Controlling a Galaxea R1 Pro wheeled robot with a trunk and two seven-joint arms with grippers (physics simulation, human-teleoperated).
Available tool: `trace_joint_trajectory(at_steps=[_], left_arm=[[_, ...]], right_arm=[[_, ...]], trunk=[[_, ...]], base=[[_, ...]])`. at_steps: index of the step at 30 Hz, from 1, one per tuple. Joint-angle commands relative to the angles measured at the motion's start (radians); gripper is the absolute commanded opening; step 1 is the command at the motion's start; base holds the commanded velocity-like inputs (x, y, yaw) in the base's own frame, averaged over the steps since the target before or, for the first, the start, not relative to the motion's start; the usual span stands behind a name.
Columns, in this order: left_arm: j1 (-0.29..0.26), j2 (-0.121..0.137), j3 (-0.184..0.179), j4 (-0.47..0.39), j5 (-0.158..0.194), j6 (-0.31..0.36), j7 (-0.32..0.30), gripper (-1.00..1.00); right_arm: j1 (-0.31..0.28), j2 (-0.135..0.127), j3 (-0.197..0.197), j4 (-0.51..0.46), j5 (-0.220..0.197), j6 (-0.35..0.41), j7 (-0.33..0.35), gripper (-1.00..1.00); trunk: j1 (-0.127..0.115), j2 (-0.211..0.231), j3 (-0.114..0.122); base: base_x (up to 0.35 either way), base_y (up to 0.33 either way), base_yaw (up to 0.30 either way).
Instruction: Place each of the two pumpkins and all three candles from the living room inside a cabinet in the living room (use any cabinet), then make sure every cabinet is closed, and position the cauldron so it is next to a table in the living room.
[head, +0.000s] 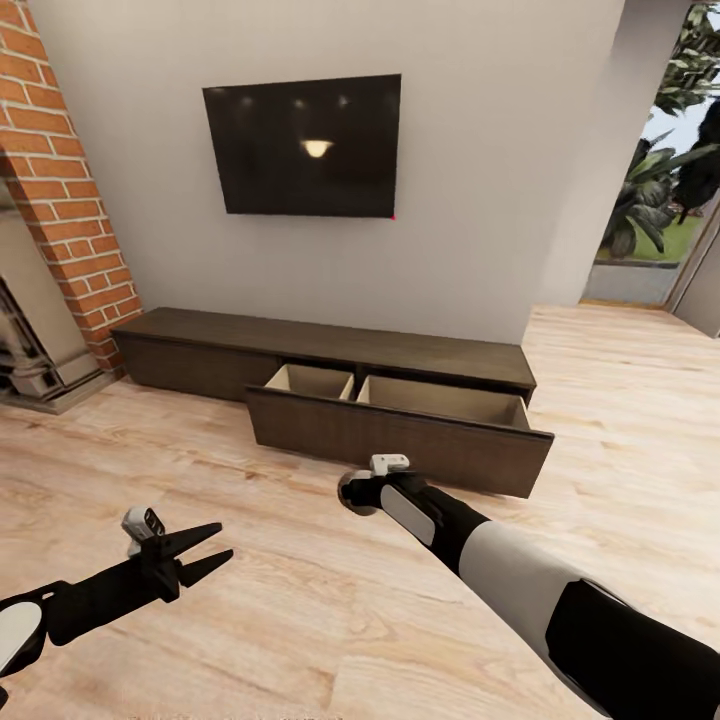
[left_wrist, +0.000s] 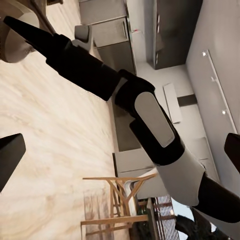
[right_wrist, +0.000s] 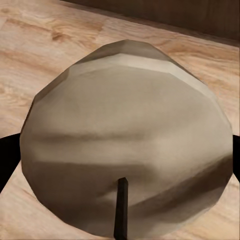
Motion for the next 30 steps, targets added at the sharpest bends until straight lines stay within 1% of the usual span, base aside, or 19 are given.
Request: trace_joint_trajectory(at_steps=[1, 4, 12, 15, 16, 21, 26, 30], left_arm=[[-0.001, 0.001, -0.001, 0.001, 0.000, 0.003, -0.004, 1.00], [-0.001, 0.002, 0.000, 0.002, -0.001, 0.003, -0.004, 1.00], [-0.001, 0.007, 0.001, 0.004, -0.004, 0.002, -0.002, 1.00], [-0.001, 0.007, 0.003, 0.004, -0.028, 0.001, -0.001, 1.00], [-0.001, 0.007, 0.010, 0.008, -0.050, 0.001, 0.000, 1.00], [-0.001, 0.005, 0.063, 0.053, -0.097, 0.001, -0.001, 1.00], [-0.001, 0.005, 0.073, 0.061, -0.108, 0.001, -0.002, 1.00], [-0.001, 0.007, 0.074, 0.062, -0.110, 0.001, -0.002, 1.00]], right_arm=[[-0.001, -0.001, 0.005, -0.002, -0.007, 0.000, -0.008, -1.00], [-0.001, 0.000, 0.005, -0.002, -0.006, 0.000, -0.008, -1.00], [-0.001, 0.001, 0.005, -0.002, -0.006, 0.000, -0.008, -1.00], [-0.001, 0.001, 0.005, -0.002, -0.006, 0.000, -0.008, -1.00], [-0.001, 0.001, 0.005, -0.002, -0.006, 0.000, -0.008, -1.00], [-0.001, 0.000, 0.005, -0.001, 0.000, -0.001, -0.007, -1.00], [-0.001, 0.000, 0.005, -0.002, 0.001, -0.001, -0.004, -1.00], [-0.001, -0.001, 0.005, -0.004, 0.001, 0.000, -0.003, -1.00]], trunk=[[0.000, 0.000, -0.002], [0.000, 0.000, -0.004], [-0.031, 0.056, 0.015], [-0.042, 0.077, 0.023], [-0.046, 0.084, 0.025], [-0.065, 0.119, 0.036], [-0.085, 0.154, 0.048], [-0.100, 0.182, 0.059]], base=[[0.000, 0.000, 0.266], [0.000, 0.000, 0.264], [0.000, 0.000, 0.262], [0.000, 0.000, 0.260], [0.000, 0.000, 0.254], [0.000, 0.000, 0.246], [0.000, 0.000, 0.210], [0.000, 0.000, 0.041]])
